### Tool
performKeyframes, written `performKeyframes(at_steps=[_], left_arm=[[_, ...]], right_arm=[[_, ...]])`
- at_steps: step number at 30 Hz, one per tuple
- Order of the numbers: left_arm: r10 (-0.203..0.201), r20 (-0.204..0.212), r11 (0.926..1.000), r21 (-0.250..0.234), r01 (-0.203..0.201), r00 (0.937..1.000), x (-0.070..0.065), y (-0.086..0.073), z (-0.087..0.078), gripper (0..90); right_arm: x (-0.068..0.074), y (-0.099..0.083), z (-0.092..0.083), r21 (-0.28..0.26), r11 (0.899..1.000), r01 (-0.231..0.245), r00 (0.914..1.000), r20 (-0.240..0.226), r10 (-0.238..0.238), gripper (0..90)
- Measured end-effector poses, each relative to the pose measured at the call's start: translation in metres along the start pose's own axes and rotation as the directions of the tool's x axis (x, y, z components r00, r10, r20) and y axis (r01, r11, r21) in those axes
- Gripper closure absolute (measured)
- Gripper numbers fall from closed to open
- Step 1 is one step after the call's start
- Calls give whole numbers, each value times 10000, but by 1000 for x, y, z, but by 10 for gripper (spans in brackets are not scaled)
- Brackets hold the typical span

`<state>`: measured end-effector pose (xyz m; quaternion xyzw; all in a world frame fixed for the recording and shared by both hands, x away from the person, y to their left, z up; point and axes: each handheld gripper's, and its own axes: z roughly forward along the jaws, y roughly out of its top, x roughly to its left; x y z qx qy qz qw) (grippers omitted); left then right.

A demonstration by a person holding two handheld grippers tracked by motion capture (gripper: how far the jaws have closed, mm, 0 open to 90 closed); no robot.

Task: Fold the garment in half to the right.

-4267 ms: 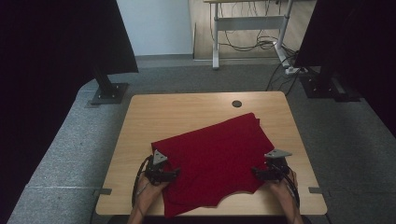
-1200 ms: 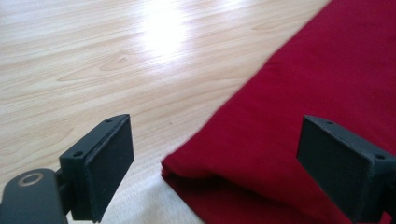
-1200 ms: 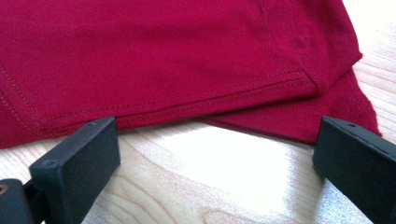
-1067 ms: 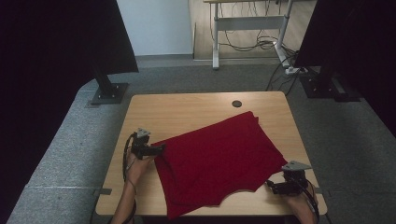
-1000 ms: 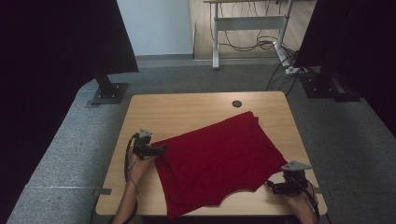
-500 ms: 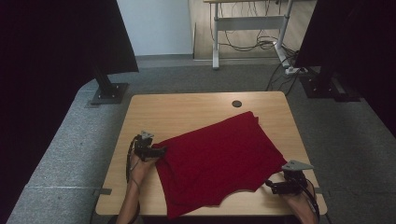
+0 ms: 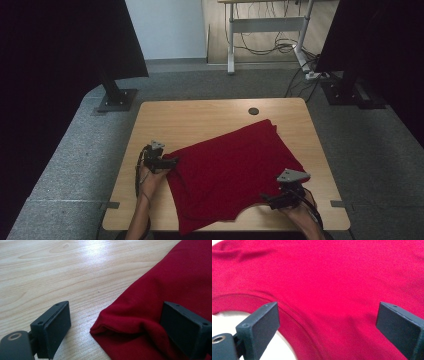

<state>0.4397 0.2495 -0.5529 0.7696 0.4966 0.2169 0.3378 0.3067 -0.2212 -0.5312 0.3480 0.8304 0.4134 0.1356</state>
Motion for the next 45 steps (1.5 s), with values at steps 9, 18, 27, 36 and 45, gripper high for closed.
performKeyframes(at_steps=[9, 18, 27, 36, 45], left_arm=[[31, 31, 10000, -17, -31, 10000, 0, 0, 0, 122], [-34, -4, 10000, -6, 34, 10000, 0, 0, 0, 111], [2, 38, 10000, -3, -2, 10000, 0, -1, -1, 117], [-29, 5, 10000, 2, 29, 10000, -1, -1, -1, 108], [-37, 34, 9999, -149, 38, 10000, -3, -2, -3, 169]], right_arm=[[47, 29, 36, -71, 9940, 1090, 9855, -1298, -1090, 52], [85, 45, 60, -94, 9793, 2024, 9573, -2090, -1998, 66], [136, 54, 89, -202, 9576, 2875, 9008, -3339, -2775, 91], [169, 54, 110, -105, 9294, 3690, 8542, -3901, -3436, 131], [181, 53, 123, 114, 9107, 4128, 8463, -3744, -3790, 227]])
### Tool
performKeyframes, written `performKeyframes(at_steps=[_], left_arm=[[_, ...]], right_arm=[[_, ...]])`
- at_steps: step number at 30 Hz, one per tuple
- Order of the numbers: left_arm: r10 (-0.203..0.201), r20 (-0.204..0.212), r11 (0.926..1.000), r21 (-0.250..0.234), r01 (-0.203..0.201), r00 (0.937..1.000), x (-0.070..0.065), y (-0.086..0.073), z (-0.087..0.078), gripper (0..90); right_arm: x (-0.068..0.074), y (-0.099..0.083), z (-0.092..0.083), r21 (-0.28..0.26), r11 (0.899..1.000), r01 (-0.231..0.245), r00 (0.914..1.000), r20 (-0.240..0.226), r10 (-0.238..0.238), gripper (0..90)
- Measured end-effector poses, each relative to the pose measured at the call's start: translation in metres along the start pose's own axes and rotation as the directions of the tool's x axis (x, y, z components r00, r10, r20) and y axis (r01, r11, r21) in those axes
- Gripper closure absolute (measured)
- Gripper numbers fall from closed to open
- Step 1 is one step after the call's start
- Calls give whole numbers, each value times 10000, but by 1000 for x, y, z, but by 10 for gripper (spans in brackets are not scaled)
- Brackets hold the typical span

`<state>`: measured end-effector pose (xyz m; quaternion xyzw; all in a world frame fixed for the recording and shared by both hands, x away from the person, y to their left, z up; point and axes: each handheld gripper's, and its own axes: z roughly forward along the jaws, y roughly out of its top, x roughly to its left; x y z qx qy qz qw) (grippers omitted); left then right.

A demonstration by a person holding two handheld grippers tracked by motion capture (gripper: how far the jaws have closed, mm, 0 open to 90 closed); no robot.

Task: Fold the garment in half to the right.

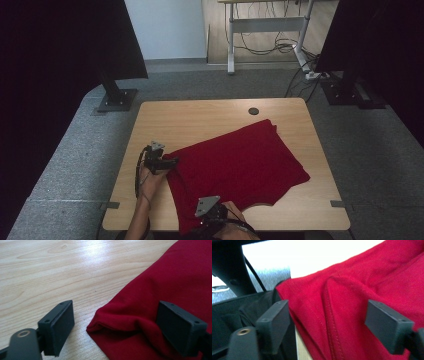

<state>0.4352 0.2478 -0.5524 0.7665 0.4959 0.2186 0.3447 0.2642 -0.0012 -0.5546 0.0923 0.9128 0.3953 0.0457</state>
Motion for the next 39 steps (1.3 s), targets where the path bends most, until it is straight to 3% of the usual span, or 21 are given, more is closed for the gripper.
performKeyframes(at_steps=[1, 2, 4, 6, 7, 8, 9, 10, 12, 14, 19, 24, 25, 26, 27, 28, 29, 30, 33, 36, 39], left_arm=[[19, 28, 10000, -26, -19, 10000, 0, 0, 0, 195], [61, 72, 10000, -64, -61, 10000, -1, 0, -1, 214], [137, 175, 9998, -143, -134, 9998, -3, -1, -2, 244], [259, 425, 9993, -280, -247, 9988, -5, -2, -3, 377], [259, 425, 9993, -280, -247, 9988, -5, -2, -3, 443], [259, 425, 9993, -280, -247, 9988, -5, -2, -3, 443], [420, 967, 9984, -410, -382, 9944, -10, -3, -5, 443], [431, 1104, 9984, -421, -387, 9930, -11, -3, -5, 692], [450, 1185, 9983, -421, -402, 9919, -12, -3, -5, 771], [442, 1264, 9984, -396, -394, 9910, -13, -3, -5, 787], [347, 1311, 9989, -359, -302, 9908, -11, -2, -7, 808], [423, 1222, 9978, -556, -358, 9916, -12, 4, -16, 814], [591, 1248, 9923, -1153, -447, 9904, -15, 18, -33, 814], [591, 1248, 9923, -1153, -447, 9904, -15, 18, -33, 815], [591, 1248, 9923, -1153, -447, 9904, -15, 18, -33, 815], [827, 1229, 9828, -1747, -605, 9890, -22, 38, -51, 815], [924, 1224, 9802, -1856, -687, 9882, -24, 45, -55, 816], [1037, 1226, 9774, -1966, -783, 9870, -28, 52, -57, 816], [1186, 1261, 9723, -2159, -895, 9849, -33, 62, -59, 816], [1842, 742, 9473, -2794, -1568, 9801, -54, 79, -48, 814], [2197, 407, 9391, -2794, -2000, 9747, -66, 80, -32, 810]], right_arm=[[-3, 1, -2, 35, 9999, -106, 9997, 222, 105, 356], [-5, 0, -3, -6, 9999, -127, 9996, 238, 127, 400], [-6, -1, -4, -80, 9998, -161, 9995, 287, 163, 444], [-9, -3, -6, -240, 9991, -357, 9982, 467, 368, 562], [-9, -3, -6, -240, 9991, -357, 9982, 467, 368, 562], [-9, -3, -6, -265, 9987, -428, 9976, 539, 442, 562], [-9, -3, -6, -265, 9987, -428, 9976, 539, 442, 595], [-9, -2, -8, -141, 9978, -648, 9948, 772, 657, 709], [-10, -2, -8, -92, 9975, -695, 9939, 850, 701, 755], [-11, -2, -8, -102, 9971, -748, 9931, 902, 754, 783], [-18, -5, -10, -293, 9884, -1488, 9877, 447, 1501, 804], [-16, 0, -19, -494, 9897, -1343, 9890, 562, 1370, 805], [-16, 0, -19, -494, 9897, -1343, 9890, 562, 1370, 806], [-16, 0, -19, -494, 9897, -1343, 9890, 562, 1370, 806], [-17, 7, -40, -1048, 9862, -1279, 9885, 669, 1353, 806], [-17, 7, -40, -1048, 9862, -1279, 9885, 669, 1353, 808], [-21, 10, -66, -1660, 9768, -1356, 9859, 747, 1496, 808], [-24, 10, -74, -1817, 9738, -1369, 9846, 824, 1539, 808], [-26, 9, -82, -1969, 9704, -1400, 9827, 920, 1605, 809], [-43, -10, -113, -2528, 9460, -2027, 9615, 1318, 2413, 809], [-48, -17, -118, -2582, 9399, -2232, 9527, 1462, 2664, 810]])
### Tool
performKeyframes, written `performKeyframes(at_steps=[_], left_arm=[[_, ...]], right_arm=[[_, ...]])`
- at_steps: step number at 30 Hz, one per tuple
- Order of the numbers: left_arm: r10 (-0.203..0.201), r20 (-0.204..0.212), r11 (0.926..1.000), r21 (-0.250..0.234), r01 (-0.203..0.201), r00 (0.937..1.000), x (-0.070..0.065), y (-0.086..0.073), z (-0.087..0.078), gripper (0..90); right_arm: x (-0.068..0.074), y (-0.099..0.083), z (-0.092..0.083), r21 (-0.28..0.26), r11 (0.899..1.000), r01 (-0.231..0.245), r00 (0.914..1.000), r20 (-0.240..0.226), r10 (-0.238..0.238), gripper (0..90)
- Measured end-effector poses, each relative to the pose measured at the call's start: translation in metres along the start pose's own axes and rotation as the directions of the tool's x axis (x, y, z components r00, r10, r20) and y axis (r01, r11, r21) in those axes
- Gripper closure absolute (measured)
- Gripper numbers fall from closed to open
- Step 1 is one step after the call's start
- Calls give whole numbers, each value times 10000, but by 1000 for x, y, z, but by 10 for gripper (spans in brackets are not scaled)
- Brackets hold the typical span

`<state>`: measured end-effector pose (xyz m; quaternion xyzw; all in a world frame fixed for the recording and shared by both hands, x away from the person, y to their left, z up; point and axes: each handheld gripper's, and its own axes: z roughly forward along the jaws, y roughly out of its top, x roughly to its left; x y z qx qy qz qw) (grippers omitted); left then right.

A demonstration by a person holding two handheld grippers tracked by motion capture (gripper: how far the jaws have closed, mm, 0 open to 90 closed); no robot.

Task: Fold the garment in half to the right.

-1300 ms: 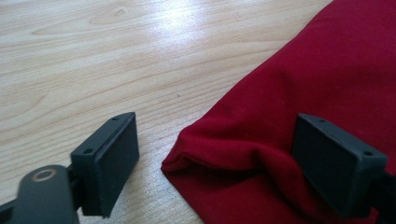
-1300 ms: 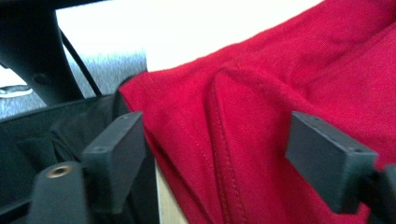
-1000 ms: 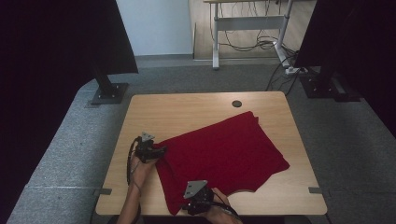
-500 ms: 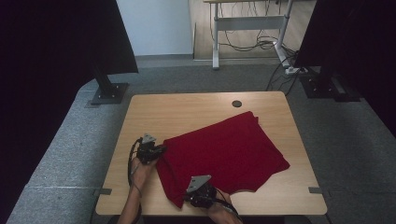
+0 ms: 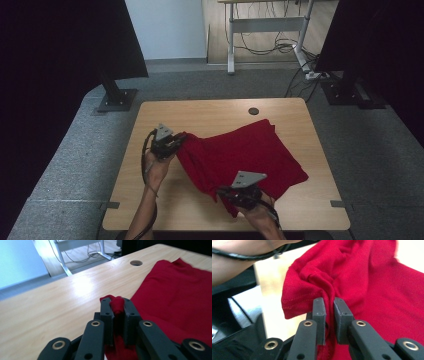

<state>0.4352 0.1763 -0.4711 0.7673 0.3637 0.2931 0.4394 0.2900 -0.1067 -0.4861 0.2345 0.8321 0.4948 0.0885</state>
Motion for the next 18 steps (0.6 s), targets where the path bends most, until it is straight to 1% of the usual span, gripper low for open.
performKeyframes(at_steps=[1, 2, 3, 4, 5, 6, 7, 8, 10, 15, 16, 17, 18], left_arm=[[434, -184, 9990, 121, -432, 9989, -11, -6, 19, 810], [602, -214, 9980, 205, -598, 9980, -17, -9, 29, 807], [602, -214, 9980, 205, -598, 9980, -17, -9, 29, 805], [1047, -258, 9932, 532, -1032, 9942, -28, -17, 46, 805], [1047, -258, 9932, 532, -1032, 9942, -28, -17, 46, 801], [1047, -258, 9932, 532, -1032, 9942, -28, -17, 46, 801], [1841, -250, 9742, 1376, -1790, 9826, -41, -29, 67, 801], [1927, -222, 9697, 1575, -1869, 9810, -41, -33, 70, 798], [1572, -152, 9766, 1508, -1532, 9874, -39, -38, 70, 798], [1572, -152, 9766, 1508, -1532, 9874, -39, -38, 70, 798], [799, 68, 9818, 1725, -798, 9968, -26, -50, 58, 798], [483, 102, 9843, 1695, -494, 9988, -22, -55, 53, 797], [335, 107, 9849, 1693, -348, 9994, -20, -57, 50, 796]], right_arm=[[-15, -11, -7, 33, 9986, -524, 9979, 383, 522, 811], [-30, -25, -9, 296, 9935, -1099, 9923, 615, 1079, 812], [-30, -25, -9, 296, 9935, -1099, 9923, 615, 1079, 812], [-36, -32, -8, 519, 9900, -1314, 9888, 777, 1272, 812], [-36, -32, -8, 519, 9900, -1314, 9888, 777, 1272, 812], [-45, -46, -2, 1060, 9802, -1670, 9835, 876, 1581, 812], [-45, -46, -2, 1060, 9802, -1670, 9835, 876, 1581, 812], [-48, -58, 8, 1600, 9710, -1774, 9832, 722, 1678, 812], [-47, -59, 11, 1617, 9715, -1732, 9842, 654, 1645, 811], [-46, -58, 12, 1665, 9715, -1686, 9849, 679, 1592, 811], [-46, -58, 12, 1665, 9715, -1686, 9849, 679, 1592, 811], [-36, -56, 22, 1584, 9752, -1545, 9878, 420, 1497, 803], [-32, -55, 26, 1584, 9771, -1420, 9898, 322, 1387, 801]])
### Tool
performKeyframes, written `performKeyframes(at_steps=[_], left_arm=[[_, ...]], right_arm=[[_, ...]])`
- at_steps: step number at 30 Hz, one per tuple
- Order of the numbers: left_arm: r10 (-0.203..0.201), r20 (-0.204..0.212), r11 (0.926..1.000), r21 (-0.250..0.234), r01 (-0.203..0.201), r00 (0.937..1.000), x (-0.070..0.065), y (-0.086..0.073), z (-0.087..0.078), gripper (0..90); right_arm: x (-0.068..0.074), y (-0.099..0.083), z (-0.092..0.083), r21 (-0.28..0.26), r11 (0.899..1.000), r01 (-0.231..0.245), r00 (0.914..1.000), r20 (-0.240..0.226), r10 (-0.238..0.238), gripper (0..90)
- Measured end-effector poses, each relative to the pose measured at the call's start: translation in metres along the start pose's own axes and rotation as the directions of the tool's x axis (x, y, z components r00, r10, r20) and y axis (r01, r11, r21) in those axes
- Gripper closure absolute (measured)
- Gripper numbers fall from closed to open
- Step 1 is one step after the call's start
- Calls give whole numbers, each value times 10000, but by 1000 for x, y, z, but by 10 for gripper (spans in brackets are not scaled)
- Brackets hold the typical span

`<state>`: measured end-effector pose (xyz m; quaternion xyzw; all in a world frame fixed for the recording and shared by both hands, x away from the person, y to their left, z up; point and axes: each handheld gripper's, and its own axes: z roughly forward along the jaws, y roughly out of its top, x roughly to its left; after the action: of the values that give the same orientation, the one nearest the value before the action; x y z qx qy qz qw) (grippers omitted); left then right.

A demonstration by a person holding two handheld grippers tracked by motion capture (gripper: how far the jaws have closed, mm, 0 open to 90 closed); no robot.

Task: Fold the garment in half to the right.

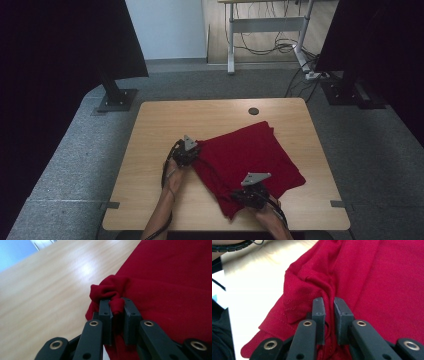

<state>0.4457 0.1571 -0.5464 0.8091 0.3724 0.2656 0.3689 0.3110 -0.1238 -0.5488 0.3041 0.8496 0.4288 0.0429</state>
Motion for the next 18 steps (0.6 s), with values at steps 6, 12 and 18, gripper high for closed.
performKeyframes(at_steps=[6, 12, 18], left_arm=[[-702, -99, 9974, 125, 703, 9975, 16, -21, -24, 795], [-1207, -191, 9924, 225, 1211, 9925, 28, -37, -44, 795], [-1831, -198, 9829, 171, 1835, 9829, 36, -51, -60, 795]], right_arm=[[21, 8, 18, 13, 9989, 469, 9979, -440, -468, 799], [37, 13, 30, -23, 9976, 697, 9944, -795, -696, 799], [48, 17, 39, -29, 9963, 856, 9895, -1164, -853, 799]])
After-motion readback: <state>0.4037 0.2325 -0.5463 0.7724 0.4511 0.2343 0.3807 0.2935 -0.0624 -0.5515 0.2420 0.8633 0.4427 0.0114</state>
